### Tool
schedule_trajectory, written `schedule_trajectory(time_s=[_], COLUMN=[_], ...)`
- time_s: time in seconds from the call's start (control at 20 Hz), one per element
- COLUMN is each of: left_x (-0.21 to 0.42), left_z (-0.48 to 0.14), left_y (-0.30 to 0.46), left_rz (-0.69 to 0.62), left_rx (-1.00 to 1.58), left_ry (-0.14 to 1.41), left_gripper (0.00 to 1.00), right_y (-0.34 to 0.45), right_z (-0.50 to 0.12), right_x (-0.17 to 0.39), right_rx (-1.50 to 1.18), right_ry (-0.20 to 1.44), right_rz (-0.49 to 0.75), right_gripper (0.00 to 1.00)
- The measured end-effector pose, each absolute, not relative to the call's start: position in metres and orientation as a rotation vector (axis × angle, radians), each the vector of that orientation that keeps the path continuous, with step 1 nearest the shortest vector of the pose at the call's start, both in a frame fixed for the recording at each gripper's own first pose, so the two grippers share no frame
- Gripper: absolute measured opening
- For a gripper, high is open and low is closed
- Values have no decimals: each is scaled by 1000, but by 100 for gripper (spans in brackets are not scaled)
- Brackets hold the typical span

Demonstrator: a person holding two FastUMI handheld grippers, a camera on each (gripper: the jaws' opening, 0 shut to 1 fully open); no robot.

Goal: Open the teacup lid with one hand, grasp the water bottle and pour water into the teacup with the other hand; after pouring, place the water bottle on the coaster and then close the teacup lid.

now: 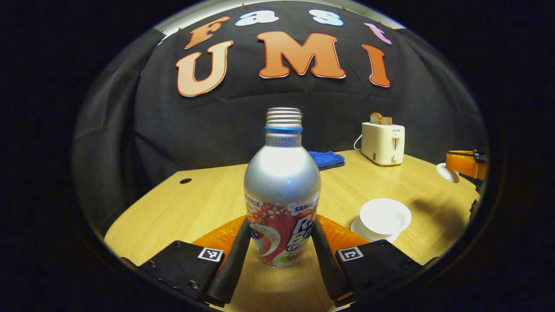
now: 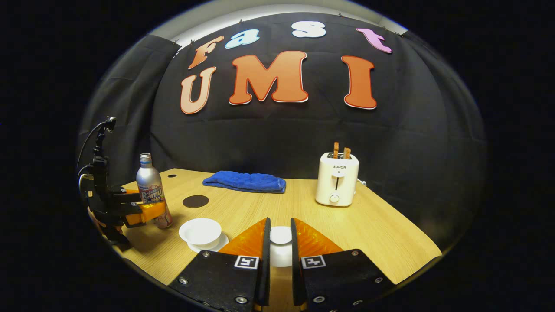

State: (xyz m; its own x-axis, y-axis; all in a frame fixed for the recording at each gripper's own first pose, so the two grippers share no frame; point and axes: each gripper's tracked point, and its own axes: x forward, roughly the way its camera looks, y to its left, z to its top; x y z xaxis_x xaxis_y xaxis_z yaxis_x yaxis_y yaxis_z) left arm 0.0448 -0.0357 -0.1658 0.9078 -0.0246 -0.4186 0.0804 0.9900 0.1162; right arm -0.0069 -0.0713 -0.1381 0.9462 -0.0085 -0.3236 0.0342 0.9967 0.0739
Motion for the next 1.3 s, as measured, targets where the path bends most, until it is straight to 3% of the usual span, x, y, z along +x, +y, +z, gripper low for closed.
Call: schedule_trajectory(time_s=[0.5, 0.55, 0.7, 0.75, 0.9, 1.0, 1.05, 1.1, 1.3], left_x=[57, 59, 58, 59, 63, 65, 67, 68, 75], left_z=[-130, -129, -134, -135, -144, -144, -145, -146, -146], left_y=[-41, -45, -48, -50, -56, -58, -59, -58, -51], left_rz=[-52, -59, -76, -84, -117, -138, -145, -152, -158], left_rx=[555, 598, 715, 748, 836, 904, 941, 982, 1127], left_ry=[350, 346, 346, 345, 355, 349, 346, 342, 328], left_gripper=[80, 76, 81, 76, 76, 81, 76, 81, 81], right_y=[-114, -114, -115, -115, -113, -116, -117, -119, -129], right_z=[-137, -139, -143, -144, -144, -145, -144, -145, -146], right_x=[-20, -22, -25, -26, -27, -27, -27, -27, -30], right_rx=[70, 72, 57, 51, 45, 45, 47, 51, 59], right_ry=[322, 324, 333, 336, 338, 335, 334, 335, 333], right_rz=[-99, -99, -96, -92, -77, -74, -74, -75, -89], right_gripper=[22, 22, 22, 21, 21, 21, 21, 21, 21])
